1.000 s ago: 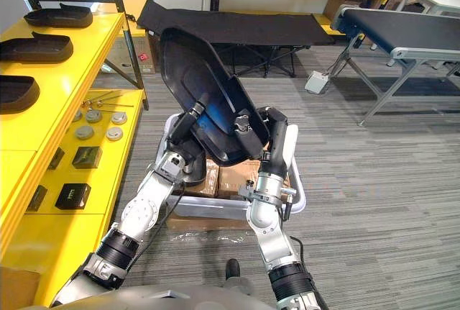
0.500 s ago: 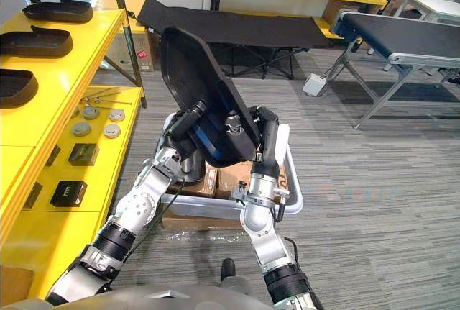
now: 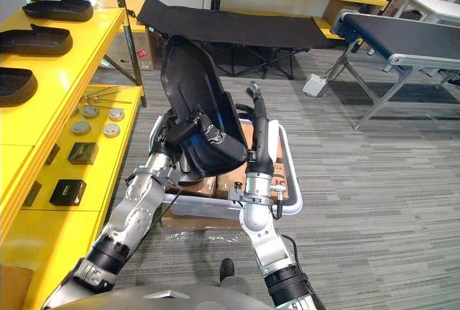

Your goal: Walk over and take three plastic housings, then place them on the shelf

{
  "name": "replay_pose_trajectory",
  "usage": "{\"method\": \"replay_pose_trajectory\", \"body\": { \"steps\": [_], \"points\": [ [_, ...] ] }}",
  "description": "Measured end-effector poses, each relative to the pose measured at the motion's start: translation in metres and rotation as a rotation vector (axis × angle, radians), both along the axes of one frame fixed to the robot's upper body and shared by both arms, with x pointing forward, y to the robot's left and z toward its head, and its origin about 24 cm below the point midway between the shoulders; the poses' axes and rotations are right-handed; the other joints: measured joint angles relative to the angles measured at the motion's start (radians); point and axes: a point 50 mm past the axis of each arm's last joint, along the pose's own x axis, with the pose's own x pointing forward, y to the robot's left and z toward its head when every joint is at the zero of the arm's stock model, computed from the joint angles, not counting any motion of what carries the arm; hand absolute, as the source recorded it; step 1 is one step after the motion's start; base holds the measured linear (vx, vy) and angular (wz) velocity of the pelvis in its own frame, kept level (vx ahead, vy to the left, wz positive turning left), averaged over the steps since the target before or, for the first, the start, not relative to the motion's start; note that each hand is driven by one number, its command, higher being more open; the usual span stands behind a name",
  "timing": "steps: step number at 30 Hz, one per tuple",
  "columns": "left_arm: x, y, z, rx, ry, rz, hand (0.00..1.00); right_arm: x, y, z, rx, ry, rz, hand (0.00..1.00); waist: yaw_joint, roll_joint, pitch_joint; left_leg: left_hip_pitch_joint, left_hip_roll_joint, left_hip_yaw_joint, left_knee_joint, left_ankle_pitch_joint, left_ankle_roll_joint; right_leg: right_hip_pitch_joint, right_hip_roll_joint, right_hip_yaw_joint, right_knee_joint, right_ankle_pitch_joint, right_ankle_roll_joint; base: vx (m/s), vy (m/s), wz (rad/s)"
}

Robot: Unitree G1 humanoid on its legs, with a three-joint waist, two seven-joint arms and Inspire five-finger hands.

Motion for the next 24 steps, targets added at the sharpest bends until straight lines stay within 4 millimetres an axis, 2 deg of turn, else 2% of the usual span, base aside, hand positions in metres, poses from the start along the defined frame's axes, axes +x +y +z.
{"method": "replay_pose_trajectory", "body": {
  "steps": [2,5,9,13,15,19,22,24],
  "points": [
    [-0.004,0.001,0.002,0.079,-0.029,0.038,0.0,-0.001,0.001,0.003,0.003,-0.009,0.011,1.0,-0.001,0.004,0.002,0.0,0.0,-0.001,0.001,-0.001,0.0,0.0,0.0,0.0,0.0,0.0,0.0,0.0,0.0,0.0],
    [-0.005,0.007,0.013,0.278,-0.136,0.193,0.0,-0.005,-0.004,0.0,0.007,0.009,-0.003,1.0,-0.003,0.011,0.007,0.0,0.0,-0.002,0.001,-0.001,0.0,0.001,0.0,-0.002,0.0,-0.001,-0.001,0.0,0.0,0.0],
    [-0.01,0.028,0.043,0.451,-0.326,0.5,0.0,-0.013,-0.018,-0.012,0.115,0.103,0.039,1.0,-0.004,0.03,0.013,0.0,0.0,-0.006,-0.004,-0.001,0.0,0.002,0.001,-0.008,0.0,-0.006,-0.006,0.0,0.0,0.02],
    [-0.022,0.049,0.056,0.446,-0.401,0.747,0.0,-0.02,-0.025,-0.022,0.319,0.184,0.167,1.0,-0.004,0.046,0.006,0.001,0.002,-0.007,-0.008,-0.001,-0.001,0.002,0.003,-0.012,0.0,-0.007,-0.008,0.0,0.0,0.0],
    [-0.026,0.059,0.057,0.418,-0.405,0.824,0.0,-0.024,-0.028,-0.025,0.36,0.198,0.203,1.0,-0.004,0.046,0.006,0.001,0.002,-0.007,-0.008,-0.001,-0.001,0.002,0.003,-0.012,0.0,-0.007,-0.008,0.0,0.0,0.0],
    [-0.042,0.082,0.054,0.38,-0.399,0.924,0.0,-0.035,-0.042,-0.026,0.409,0.199,0.225,1.0,-0.004,0.046,0.006,0.001,0.001,-0.004,-0.01,-0.001,-0.001,0.0,0.003,-0.01,0.0,-0.007,-0.007,0.0,0.0,-0.01],
    [-0.06,0.096,0.059,0.264,-0.414,0.938,0.0,-0.044,-0.061,-0.027,0.405,0.197,0.181,1.0,-0.004,0.047,0.006,0.001,0.001,-0.002,-0.012,-0.001,-0.001,-0.002,0.003,-0.007,0.0,-0.008,-0.007,0.0,0.0,-0.01],
    [-0.067,0.103,0.063,0.246,-0.438,0.954,0.0,-0.046,-0.07,-0.027,0.424,0.186,0.161,1.0,-0.004,0.048,0.005,0.001,0.001,-0.002,-0.012,-0.001,-0.001,-0.002,0.003,-0.007,0.0,-0.008,-0.007,0.0,0.0,0.0]
  ]
}}
